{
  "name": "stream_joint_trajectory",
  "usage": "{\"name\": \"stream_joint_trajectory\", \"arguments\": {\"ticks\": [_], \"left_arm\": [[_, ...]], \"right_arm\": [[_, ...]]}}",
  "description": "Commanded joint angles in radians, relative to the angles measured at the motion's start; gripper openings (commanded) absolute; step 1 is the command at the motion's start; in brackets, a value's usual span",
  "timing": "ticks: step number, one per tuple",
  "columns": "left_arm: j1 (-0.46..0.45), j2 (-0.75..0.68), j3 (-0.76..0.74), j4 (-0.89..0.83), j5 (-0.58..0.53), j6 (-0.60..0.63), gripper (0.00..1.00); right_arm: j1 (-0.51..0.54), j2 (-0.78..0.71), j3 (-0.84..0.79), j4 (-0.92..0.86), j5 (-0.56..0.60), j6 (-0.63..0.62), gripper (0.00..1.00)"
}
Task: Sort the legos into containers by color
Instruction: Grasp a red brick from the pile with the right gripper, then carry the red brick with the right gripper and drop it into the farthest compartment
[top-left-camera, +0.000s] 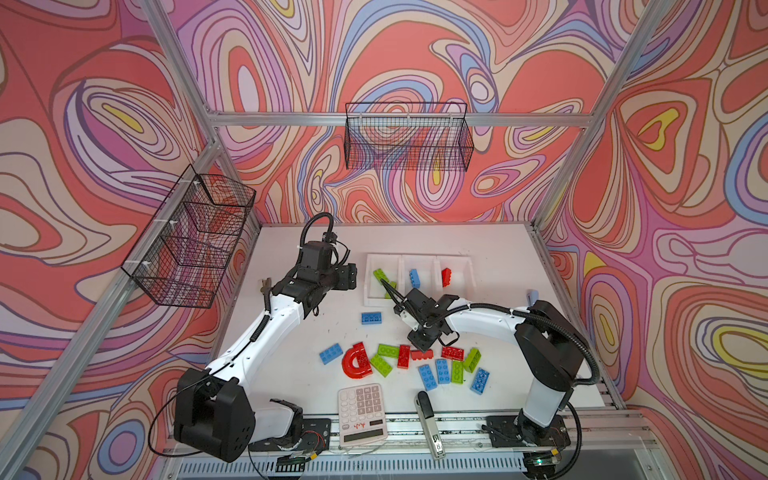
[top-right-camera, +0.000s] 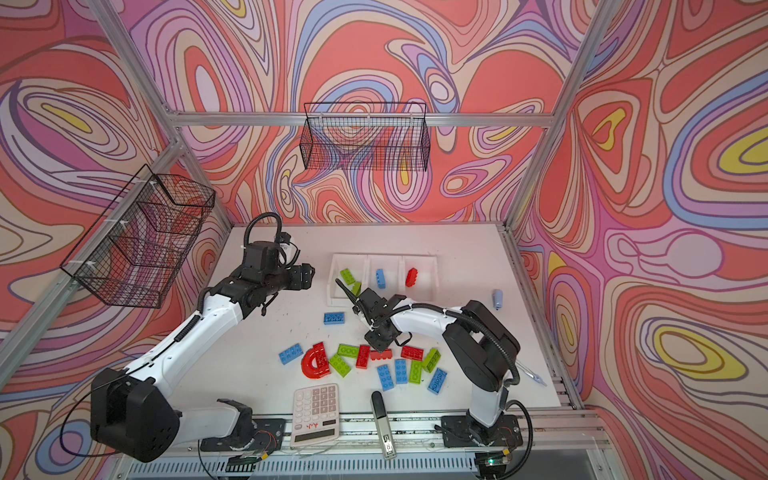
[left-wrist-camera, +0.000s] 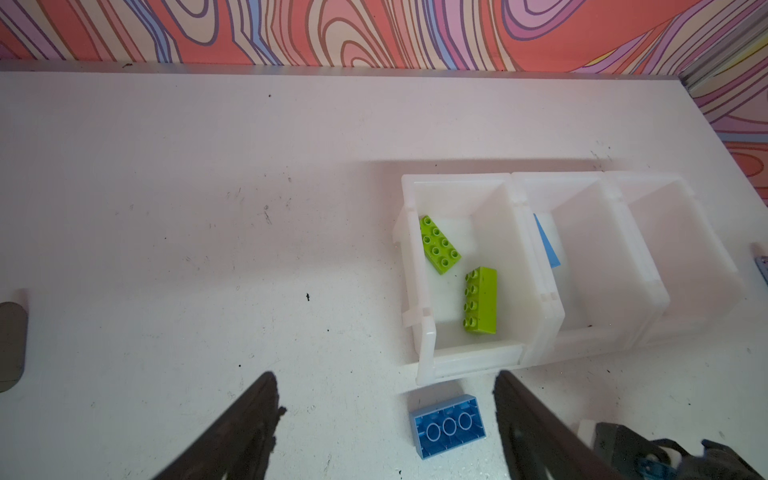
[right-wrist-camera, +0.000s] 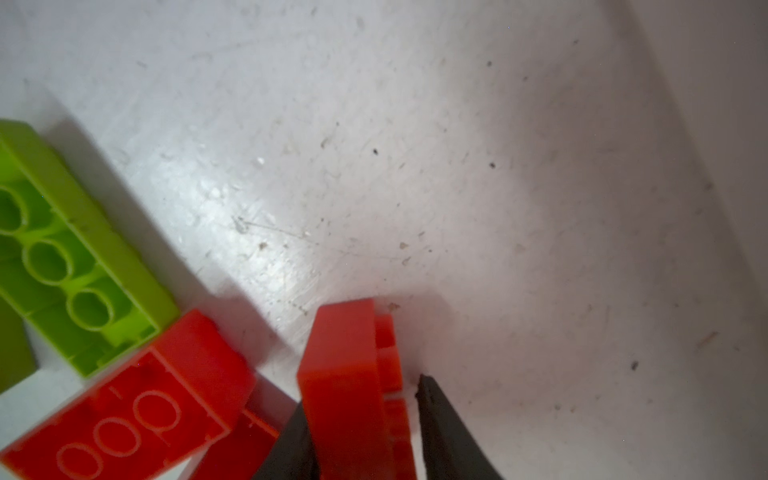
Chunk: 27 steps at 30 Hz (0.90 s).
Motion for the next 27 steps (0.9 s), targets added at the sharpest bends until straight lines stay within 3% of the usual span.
{"name": "stream_joint_trajectory", "arguments": {"ticks": [1,6,16,27], "left_arm": [[0.008,-0.006,-0.02,-0.016,0.013,-0.005,0.84],[0.008,-0.015,-0.041,-0.051,0.001,-0.001,0.83],[0.035,-0.04,-0.157,0.01,-0.006,-0.191,0.81],[0.044,-0.109,-0.206,-0.046,-0.003,-0.203,0.83]], "right_arm": [[0.006,-0.027,0.02,0.017,0.019,0.012,0.3],[-0.018,-0.101,0.024,0.022,0.056,0.064,0.24],[-0.246,-0.333,0.014,0.067,0.028,0.212,0.23],[-0.483,-0.228,0.086,0.123,0.001,0.296,0.26]]}}
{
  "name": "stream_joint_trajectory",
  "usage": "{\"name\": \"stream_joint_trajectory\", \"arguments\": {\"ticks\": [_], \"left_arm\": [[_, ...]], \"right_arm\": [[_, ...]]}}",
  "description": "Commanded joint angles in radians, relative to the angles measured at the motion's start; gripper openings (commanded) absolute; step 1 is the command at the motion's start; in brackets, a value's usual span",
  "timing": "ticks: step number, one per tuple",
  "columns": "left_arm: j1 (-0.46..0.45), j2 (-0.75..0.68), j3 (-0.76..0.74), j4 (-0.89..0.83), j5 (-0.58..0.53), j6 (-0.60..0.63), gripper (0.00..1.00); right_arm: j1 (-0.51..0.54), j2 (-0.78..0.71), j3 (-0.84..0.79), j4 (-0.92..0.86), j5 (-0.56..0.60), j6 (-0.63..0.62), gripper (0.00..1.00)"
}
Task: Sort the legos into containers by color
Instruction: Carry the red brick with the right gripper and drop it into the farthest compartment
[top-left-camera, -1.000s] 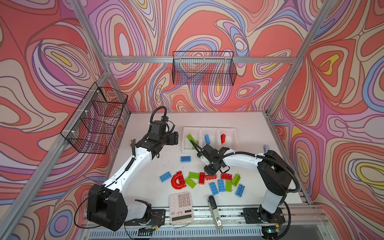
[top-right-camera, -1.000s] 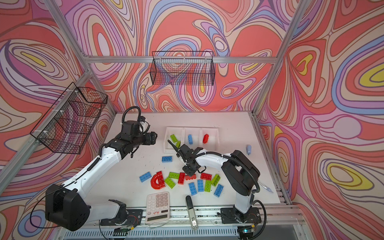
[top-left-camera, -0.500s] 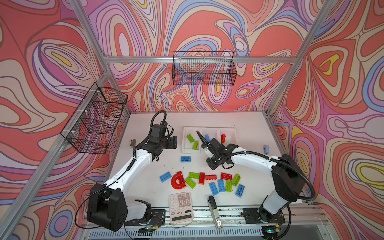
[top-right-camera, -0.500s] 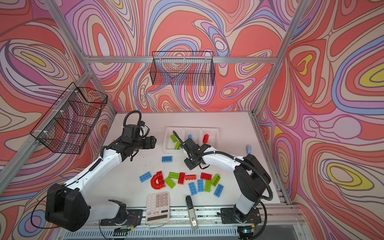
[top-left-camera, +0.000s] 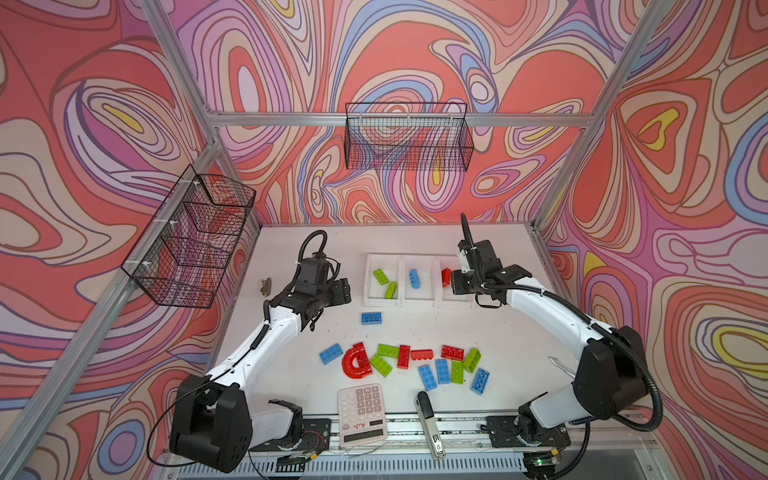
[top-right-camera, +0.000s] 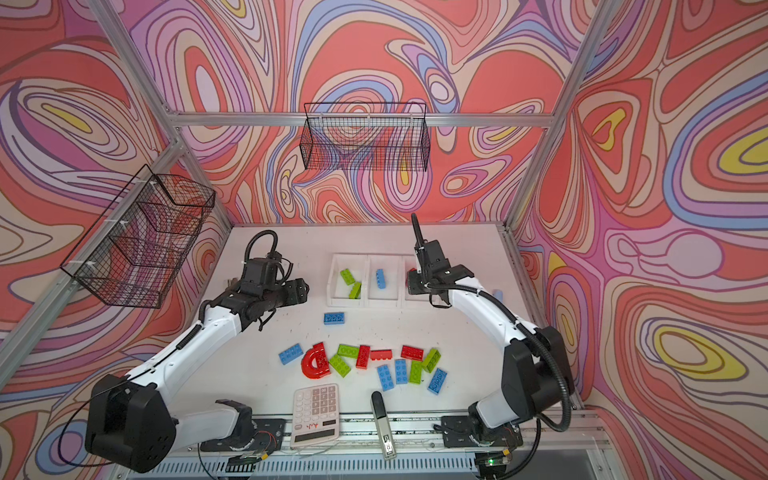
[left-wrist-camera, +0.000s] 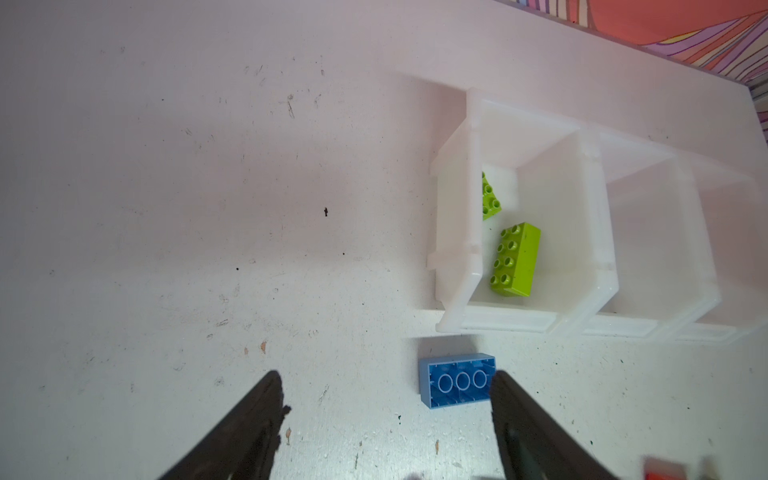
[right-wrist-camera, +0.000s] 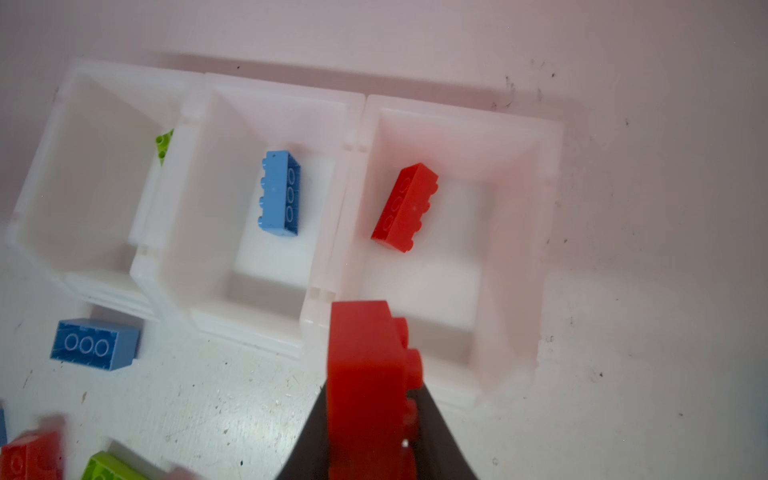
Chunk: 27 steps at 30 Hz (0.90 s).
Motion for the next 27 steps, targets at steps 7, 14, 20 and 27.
{"name": "stream_joint_trajectory", "arguments": {"ticks": [7,14,20,27], "left_arm": [[0.088,-0.092,-0.1,-0.117,0.051,-0.05,0.84],[0.09,-0.166,-0.164,-0.221,0.069,-0.049,0.84],[0.09,-0.167,0.001,-0.4,0.042,0.332,0.84],[0.082,-0.119,0.097,-0.561,0.138,0.711,0.82]], "right_arm": [[-0.1,0.18,0.079,0.087,-0.087,0.069,0.46],[-0.108,0.18,0.11,0.101,-0.088,0.067,0.61],[-0.108,0.119,0.084,0.133,-0.103,0.08,0.61],[-0.111,0.041,0.014,0.207,-0.128,0.111,0.61]]}}
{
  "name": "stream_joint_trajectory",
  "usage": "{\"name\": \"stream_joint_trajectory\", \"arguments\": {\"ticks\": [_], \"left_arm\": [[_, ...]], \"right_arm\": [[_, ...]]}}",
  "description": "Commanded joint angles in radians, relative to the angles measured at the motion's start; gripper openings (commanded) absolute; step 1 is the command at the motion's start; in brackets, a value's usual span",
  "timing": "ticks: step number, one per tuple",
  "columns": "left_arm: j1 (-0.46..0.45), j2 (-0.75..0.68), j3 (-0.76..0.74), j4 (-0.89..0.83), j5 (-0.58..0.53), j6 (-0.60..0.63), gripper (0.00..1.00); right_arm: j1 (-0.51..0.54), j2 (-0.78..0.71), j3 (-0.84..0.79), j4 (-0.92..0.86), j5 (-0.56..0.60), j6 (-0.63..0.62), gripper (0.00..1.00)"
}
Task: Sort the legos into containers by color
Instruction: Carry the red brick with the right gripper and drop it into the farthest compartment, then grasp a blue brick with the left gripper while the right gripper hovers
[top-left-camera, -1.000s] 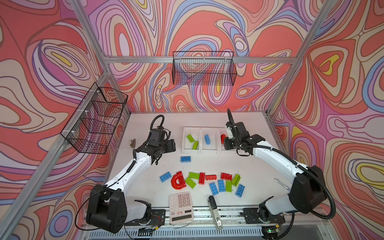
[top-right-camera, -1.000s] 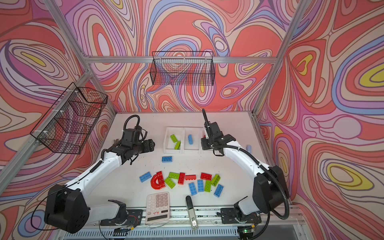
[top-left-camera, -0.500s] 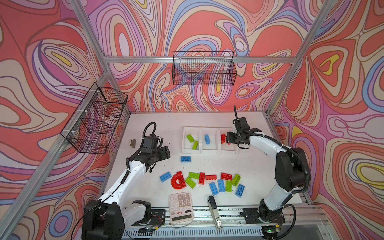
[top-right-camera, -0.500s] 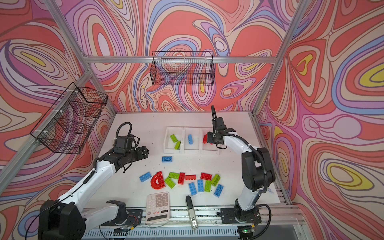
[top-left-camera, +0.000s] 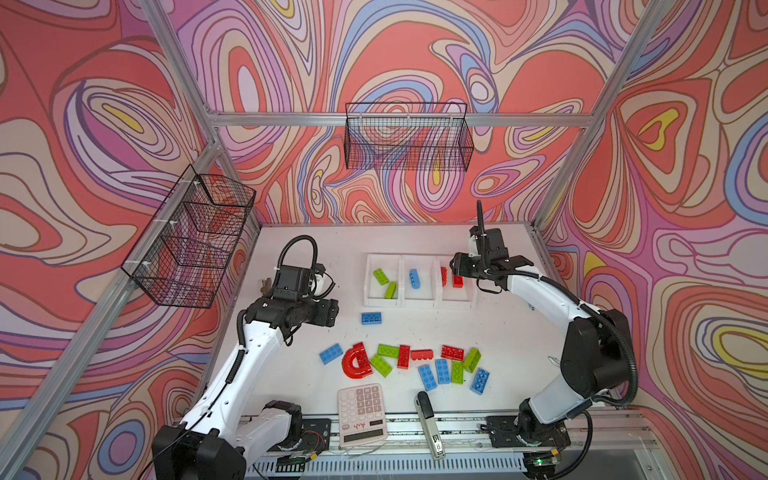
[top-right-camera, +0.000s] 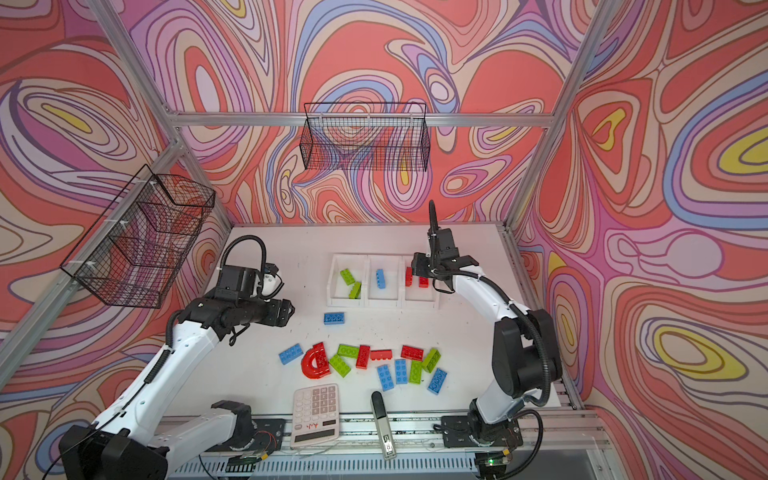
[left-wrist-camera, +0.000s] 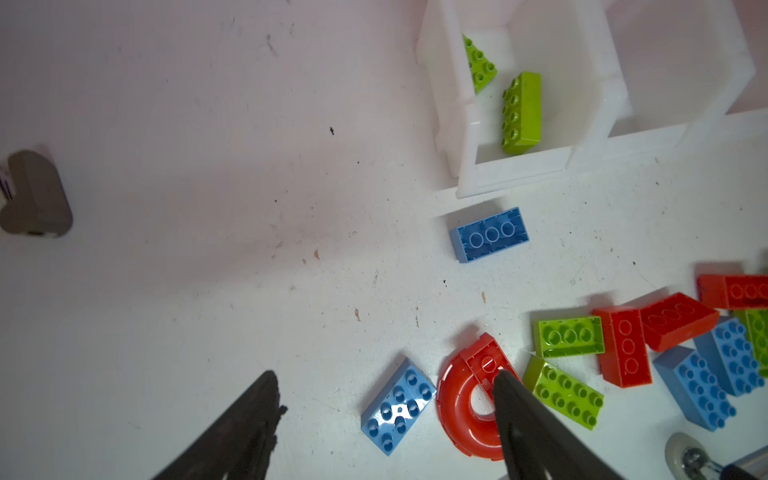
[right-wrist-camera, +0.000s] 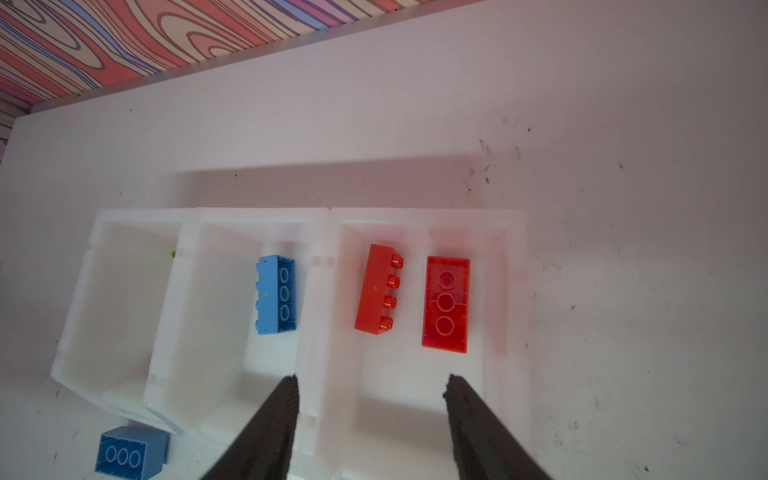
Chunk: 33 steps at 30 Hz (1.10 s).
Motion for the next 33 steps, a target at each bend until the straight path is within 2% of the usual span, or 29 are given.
{"name": "stream_joint_trajectory", "arguments": {"ticks": [1,4,6,8,16,19,26,30,33], "left_arm": [[-0.007,0.029,0.006,-0.175,-0.003,0.274,0.82],[-0.089,0.024,-0.069,-0.218,-0.1,0.412,0.83],[-0.125,0.031,-0.113,-0.24,-0.1,0.453,0.83],[-0.155,0.027,-0.147,-0.218,-0.146,0.467,0.84],[-0.187,0.114,-0.195,-0.133,-0.213,0.465,0.82],[-0.215,0.171,-0.205,-0.075,-0.229,0.443,0.76],[-0.242,0.337,-0.181,-0.009,-0.255,0.423,0.74],[-0.245,0.396,-0.173,0.013,-0.275,0.424,0.65],[-0.245,0.399,-0.17,0.023,-0.278,0.42,0.52]], "right_arm": [[-0.007,-0.041,-0.041,0.053,-0.026,0.023,0.61],[-0.007,-0.05,-0.057,0.062,-0.029,0.023,0.61],[-0.009,-0.051,-0.067,0.07,-0.033,0.024,0.61],[-0.01,-0.05,-0.073,0.077,-0.042,0.026,0.61],[-0.01,-0.038,-0.086,0.099,-0.068,0.037,0.61],[-0.011,-0.049,-0.094,0.101,-0.067,0.039,0.61],[-0.013,-0.094,-0.116,0.074,-0.036,0.029,0.6],[-0.017,-0.106,-0.123,0.065,-0.03,0.026,0.6],[-0.019,-0.111,-0.125,0.062,-0.029,0.028,0.6]]}}
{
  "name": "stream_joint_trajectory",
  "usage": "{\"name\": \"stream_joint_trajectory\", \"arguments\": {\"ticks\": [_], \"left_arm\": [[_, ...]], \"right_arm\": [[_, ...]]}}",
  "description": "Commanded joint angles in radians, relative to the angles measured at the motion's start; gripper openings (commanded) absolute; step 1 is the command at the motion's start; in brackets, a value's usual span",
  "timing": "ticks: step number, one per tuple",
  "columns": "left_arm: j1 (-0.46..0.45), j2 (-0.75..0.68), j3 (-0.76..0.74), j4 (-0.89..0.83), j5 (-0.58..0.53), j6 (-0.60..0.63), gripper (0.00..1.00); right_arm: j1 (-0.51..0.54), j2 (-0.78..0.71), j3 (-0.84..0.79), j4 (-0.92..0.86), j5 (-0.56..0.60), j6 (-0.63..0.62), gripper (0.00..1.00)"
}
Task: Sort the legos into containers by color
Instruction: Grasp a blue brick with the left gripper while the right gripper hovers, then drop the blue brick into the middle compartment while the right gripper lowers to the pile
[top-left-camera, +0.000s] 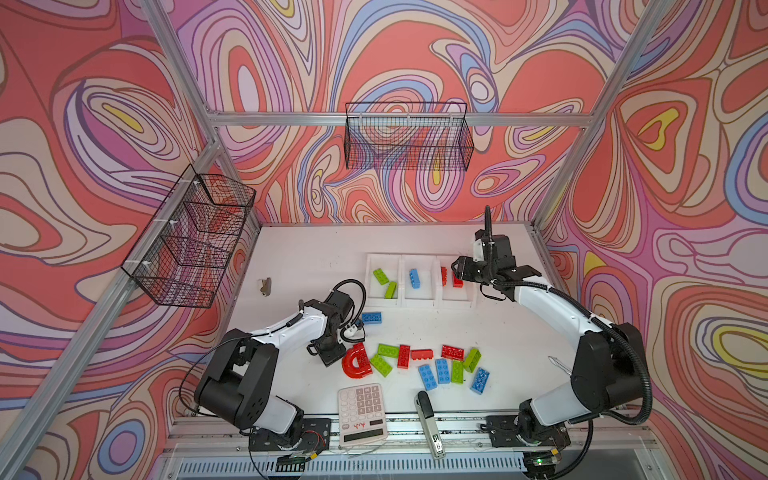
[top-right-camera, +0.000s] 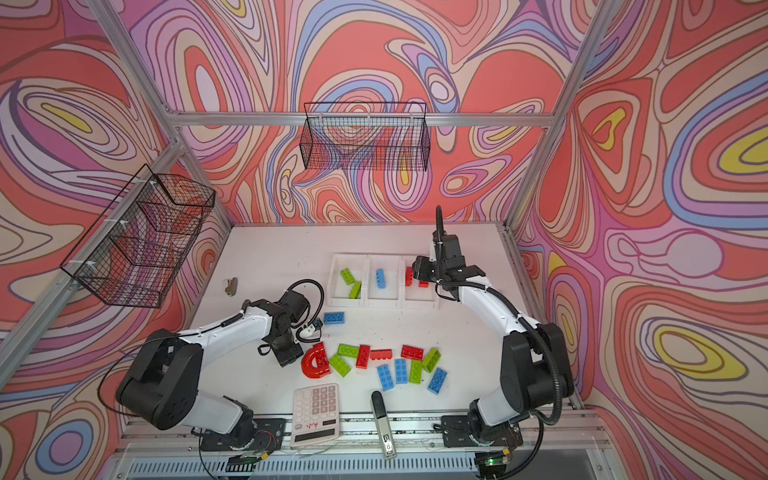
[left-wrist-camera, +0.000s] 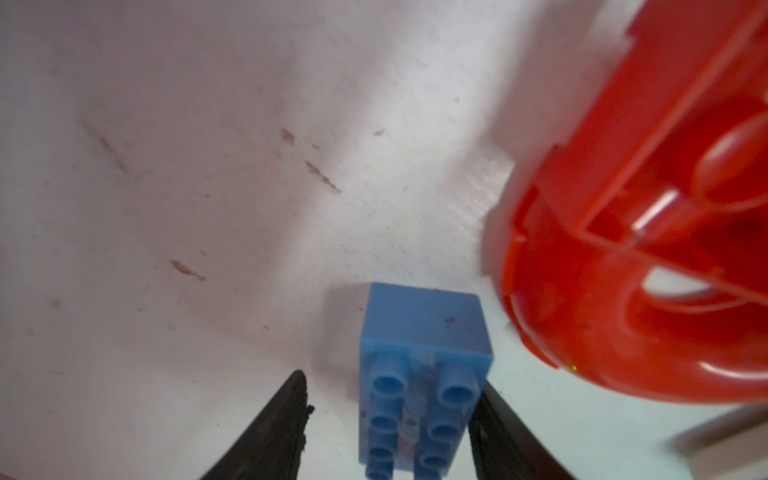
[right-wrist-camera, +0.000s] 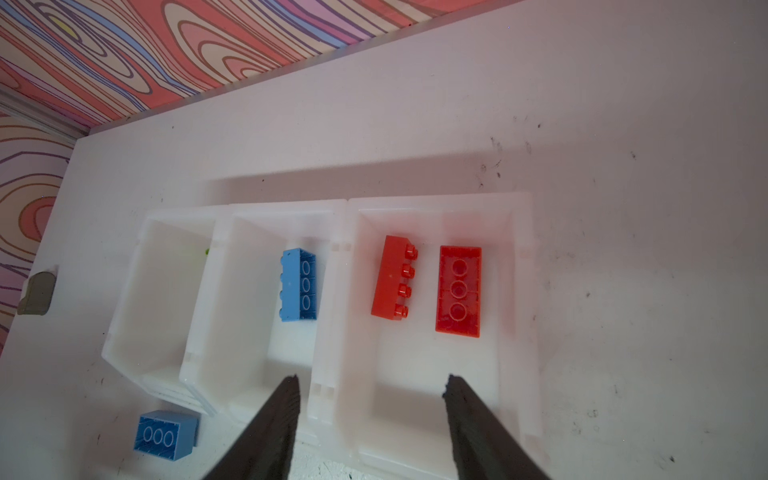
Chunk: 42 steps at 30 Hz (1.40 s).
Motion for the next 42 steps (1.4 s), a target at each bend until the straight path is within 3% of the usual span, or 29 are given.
{"name": "stream_joint_trajectory", "arguments": {"ticks": [1,9,16,21,26,31,35,42], "left_arm": [[-0.005,0.001,0.022,0.021,-0.017,0.0,0.47],[-0.006,-0.047,0.067,0.003,0.022,-0.023,0.26],[-0.038,-0.08,0.299,0.008,0.088,-0.115,0.21],[-0.122,0.019,0.515,0.108,0.074,-0.199,0.22],[-0.182,0.221,0.724,0.184,0.14,-0.31,0.24],[-0.227,0.448,0.971,0.191,0.119,-0.349,0.29],[-0.235,0.58,1.125,0.186,0.102,-0.395,0.36],[-0.243,0.651,1.187,0.234,0.13,-0.441,0.72]], "right_arm": [[-0.009,-0.025,-0.017,-0.012,0.016,-0.001,0.59],[-0.009,-0.035,-0.016,-0.024,0.024,-0.001,0.59],[-0.01,-0.065,-0.016,-0.044,0.048,0.0,0.58],[-0.01,-0.077,-0.039,-0.037,0.03,0.027,0.58],[-0.01,-0.083,-0.071,-0.056,0.006,0.041,0.58],[-0.009,-0.127,-0.108,-0.127,-0.01,0.021,0.6],[-0.01,-0.16,-0.117,-0.244,0.05,0.041,0.62],[-0.009,-0.277,-0.22,-0.373,0.045,0.178,0.66]]}}
